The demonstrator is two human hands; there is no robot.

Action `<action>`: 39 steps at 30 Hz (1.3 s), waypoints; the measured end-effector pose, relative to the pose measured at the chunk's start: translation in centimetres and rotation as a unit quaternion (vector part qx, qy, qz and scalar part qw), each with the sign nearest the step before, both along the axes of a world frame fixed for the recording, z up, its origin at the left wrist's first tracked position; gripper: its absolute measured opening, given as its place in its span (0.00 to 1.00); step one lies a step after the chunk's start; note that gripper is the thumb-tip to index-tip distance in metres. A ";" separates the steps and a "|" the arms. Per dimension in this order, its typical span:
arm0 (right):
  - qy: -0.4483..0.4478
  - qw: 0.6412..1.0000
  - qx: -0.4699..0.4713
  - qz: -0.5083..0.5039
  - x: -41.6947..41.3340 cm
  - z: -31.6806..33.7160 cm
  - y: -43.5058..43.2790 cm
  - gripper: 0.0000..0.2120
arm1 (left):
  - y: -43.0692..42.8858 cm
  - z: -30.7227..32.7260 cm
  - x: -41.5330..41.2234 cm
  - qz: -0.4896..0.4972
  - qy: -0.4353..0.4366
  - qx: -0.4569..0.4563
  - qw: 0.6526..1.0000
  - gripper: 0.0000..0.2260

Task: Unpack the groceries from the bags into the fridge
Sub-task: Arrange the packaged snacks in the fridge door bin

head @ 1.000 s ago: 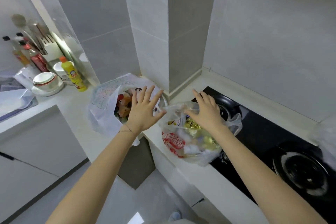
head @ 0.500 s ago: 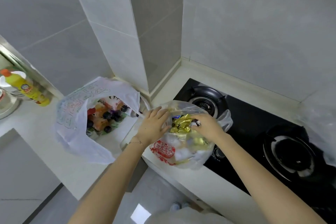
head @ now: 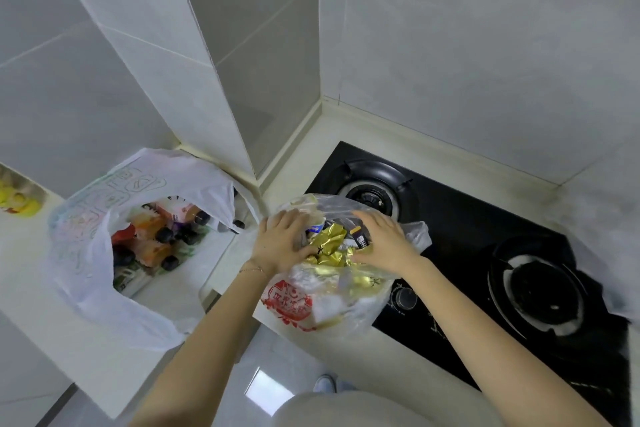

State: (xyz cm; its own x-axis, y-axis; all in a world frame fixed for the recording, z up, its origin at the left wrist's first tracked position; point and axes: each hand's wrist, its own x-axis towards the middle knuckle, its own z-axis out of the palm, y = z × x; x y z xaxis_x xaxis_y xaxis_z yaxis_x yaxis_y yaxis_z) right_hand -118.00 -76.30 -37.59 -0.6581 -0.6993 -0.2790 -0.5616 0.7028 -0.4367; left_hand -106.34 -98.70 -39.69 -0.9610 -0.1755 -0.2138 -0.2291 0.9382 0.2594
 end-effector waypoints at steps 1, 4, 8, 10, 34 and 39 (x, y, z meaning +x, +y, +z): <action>0.000 1.000 0.004 0.000 -0.1 -0.3 0.1 0.46 | -0.2 -0.2 0.0 0.007 -0.009 0.004 1.000 0.44; -0.009 1.000 0.028 0.001 -0.3 -1.0 -0.2 0.48 | -0.5 -0.6 -0.1 0.035 -0.055 -0.002 0.998 0.45; -0.022 0.999 0.045 -0.006 0.2 -1.2 -1.5 0.46 | -0.9 -0.7 0.2 0.057 -0.083 -0.026 0.995 0.38; 0.001 0.999 0.041 -0.003 0.6 -1.0 -2.3 0.43 | -1.0 -0.4 0.3 0.060 -0.071 -0.022 0.995 0.44; -0.057 0.965 -0.241 -0.086 3.0 4.6 -4.6 0.12 | 3.4 2.6 4.0 0.090 0.174 0.258 0.946 0.35; -0.136 0.936 -0.318 -0.071 4.3 6.7 -5.0 0.14 | 3.5 4.7 3.7 0.090 0.186 0.375 0.904 0.29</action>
